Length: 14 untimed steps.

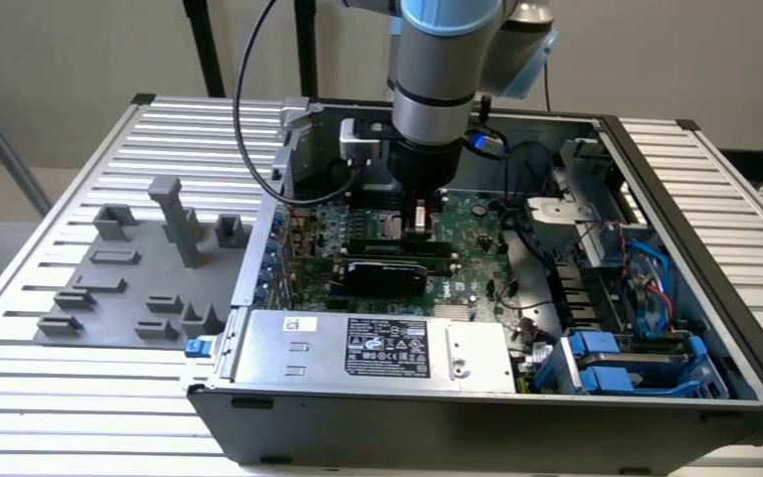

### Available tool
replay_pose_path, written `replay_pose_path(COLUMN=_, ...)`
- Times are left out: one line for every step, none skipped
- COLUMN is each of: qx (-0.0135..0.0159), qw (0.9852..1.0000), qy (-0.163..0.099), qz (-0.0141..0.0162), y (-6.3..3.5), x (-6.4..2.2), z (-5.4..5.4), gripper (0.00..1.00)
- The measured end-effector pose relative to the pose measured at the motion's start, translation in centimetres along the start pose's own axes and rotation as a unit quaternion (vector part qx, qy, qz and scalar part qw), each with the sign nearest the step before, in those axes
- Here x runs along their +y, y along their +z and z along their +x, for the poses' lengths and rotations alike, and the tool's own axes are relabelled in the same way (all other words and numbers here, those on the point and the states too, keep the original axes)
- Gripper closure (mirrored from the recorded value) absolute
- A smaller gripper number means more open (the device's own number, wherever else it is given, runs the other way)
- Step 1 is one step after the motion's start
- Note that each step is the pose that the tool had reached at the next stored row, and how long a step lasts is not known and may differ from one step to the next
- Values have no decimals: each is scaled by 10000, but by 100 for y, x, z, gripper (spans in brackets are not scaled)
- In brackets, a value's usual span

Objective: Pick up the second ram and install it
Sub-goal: 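Press down the second ram until it locks into place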

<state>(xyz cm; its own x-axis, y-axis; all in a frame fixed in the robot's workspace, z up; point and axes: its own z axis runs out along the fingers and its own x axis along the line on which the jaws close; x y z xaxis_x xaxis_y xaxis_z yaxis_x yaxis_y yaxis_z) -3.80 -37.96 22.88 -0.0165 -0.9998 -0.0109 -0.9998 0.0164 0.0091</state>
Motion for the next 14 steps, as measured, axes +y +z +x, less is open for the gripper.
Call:
replay_pose_path(qx=0, qw=10000, qy=3, qz=0, y=2, x=1, z=-1, gripper=100)
replay_pose_path(qx=0, qw=10000, qy=6, qz=0, y=5, x=1, z=-2, gripper=100)
replay_pose_path(qx=-1, qw=10000, qy=10, qz=0, y=7, x=2, z=-3, gripper=100)
replay_pose_path(qx=0, qw=10000, qy=14, qz=0, y=10, x=2, z=-4, gripper=100)
replay_pose_path(qx=-1, qw=10000, qy=18, qz=0, y=12, x=3, z=-5, gripper=100)
replay_pose_path(qx=-1, qw=10000, qy=22, qz=0, y=15, x=3, z=-7, gripper=100)
replay_pose_path(qx=0, qw=10000, qy=27, qz=0, y=18, x=3, z=-9, gripper=100)
replay_pose_path(qx=0, qw=10000, qy=31, qz=0, y=21, x=3, z=-10, gripper=100)
replay_pose_path(qx=0, qw=10000, qy=34, qz=0, y=24, x=3, z=-12, gripper=100)
replay_pose_path(qx=-1, qw=10000, qy=36, qz=0, y=28, x=3, z=-14, gripper=100)
replay_pose_path(qx=-1, qw=10000, qy=38, qz=1, y=32, x=3, z=-15, gripper=100)
replay_pose_path(qx=-1, qw=10000, qy=39, qz=1, y=35, x=3, z=-15, gripper=100)
replay_pose_path(qx=0, qw=10000, qy=39, qz=0, y=36, x=3, z=-15, gripper=100)
replay_pose_path(qx=0, qw=10000, qy=39, qz=0, y=39, x=3, z=-15, gripper=100)
